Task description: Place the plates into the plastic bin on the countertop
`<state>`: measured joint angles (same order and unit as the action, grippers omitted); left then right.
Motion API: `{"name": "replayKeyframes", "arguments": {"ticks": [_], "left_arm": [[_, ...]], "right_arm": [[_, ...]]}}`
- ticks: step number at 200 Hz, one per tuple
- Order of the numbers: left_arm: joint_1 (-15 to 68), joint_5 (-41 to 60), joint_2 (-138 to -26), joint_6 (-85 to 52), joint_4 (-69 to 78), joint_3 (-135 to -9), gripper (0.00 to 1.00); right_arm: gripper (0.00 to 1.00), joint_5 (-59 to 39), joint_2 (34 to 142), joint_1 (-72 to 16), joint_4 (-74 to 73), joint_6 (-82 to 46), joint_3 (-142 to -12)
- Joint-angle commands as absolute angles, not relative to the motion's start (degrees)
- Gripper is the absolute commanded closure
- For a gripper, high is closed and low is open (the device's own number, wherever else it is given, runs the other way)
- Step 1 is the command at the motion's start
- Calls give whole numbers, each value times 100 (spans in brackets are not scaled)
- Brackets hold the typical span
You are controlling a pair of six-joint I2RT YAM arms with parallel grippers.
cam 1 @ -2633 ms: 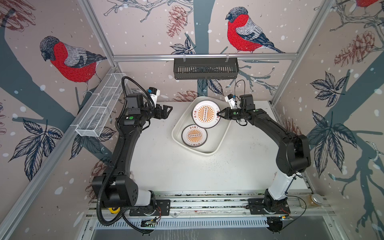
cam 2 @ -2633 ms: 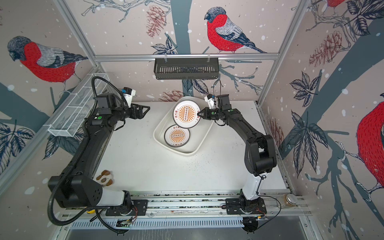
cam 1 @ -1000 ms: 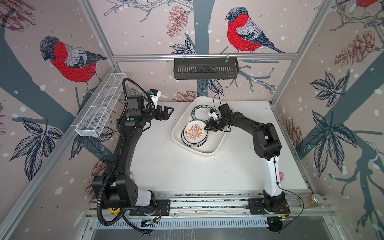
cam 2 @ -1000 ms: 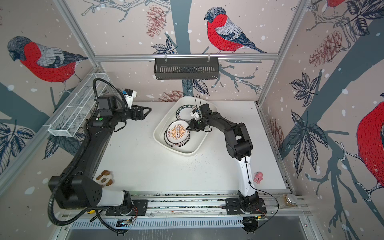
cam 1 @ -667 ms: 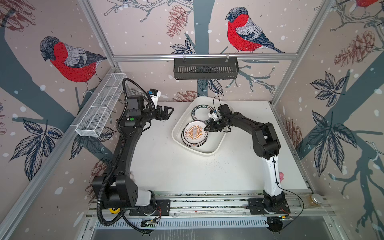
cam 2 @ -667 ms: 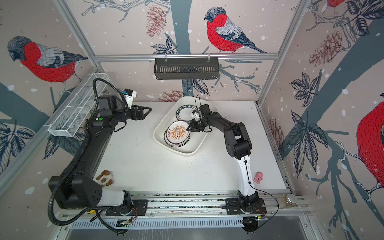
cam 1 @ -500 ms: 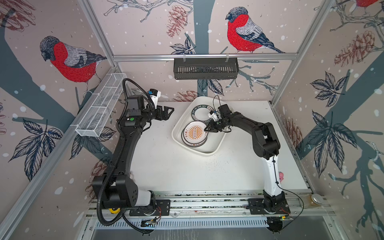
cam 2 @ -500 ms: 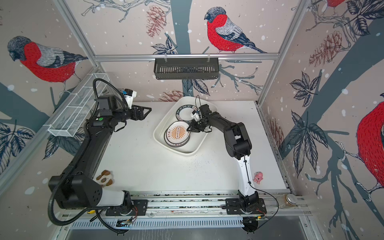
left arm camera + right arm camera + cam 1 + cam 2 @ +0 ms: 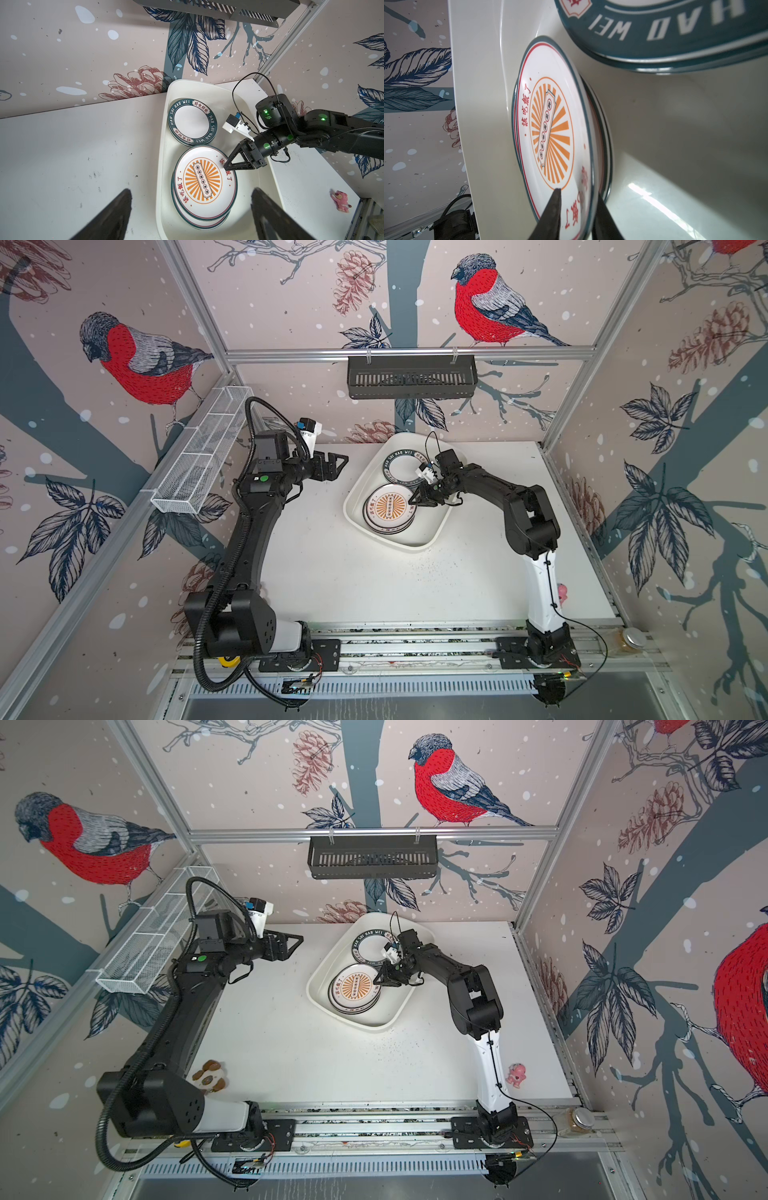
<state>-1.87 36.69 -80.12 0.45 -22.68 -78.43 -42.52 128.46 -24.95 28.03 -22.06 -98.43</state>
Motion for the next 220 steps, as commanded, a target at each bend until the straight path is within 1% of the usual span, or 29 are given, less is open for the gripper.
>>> {"name": "replayKeyframes", "arguments": {"ticks": [1, 128, 220], "left_arm": [[-193, 3770, -7963, 79, -2126, -7831, 11], [-183, 3854, -7893, 62, -2084, -7779, 10], [-156, 3955, -7876, 0, -2021, -7728, 9]], "right_arm": [[72, -4188, 12799, -2505, 2854, -2055, -9879], [67, -4043, 12731, -2516, 2967, -2011, -9889], [64, -3831, 12751, -2602, 3258, -1882, -10139]]}}
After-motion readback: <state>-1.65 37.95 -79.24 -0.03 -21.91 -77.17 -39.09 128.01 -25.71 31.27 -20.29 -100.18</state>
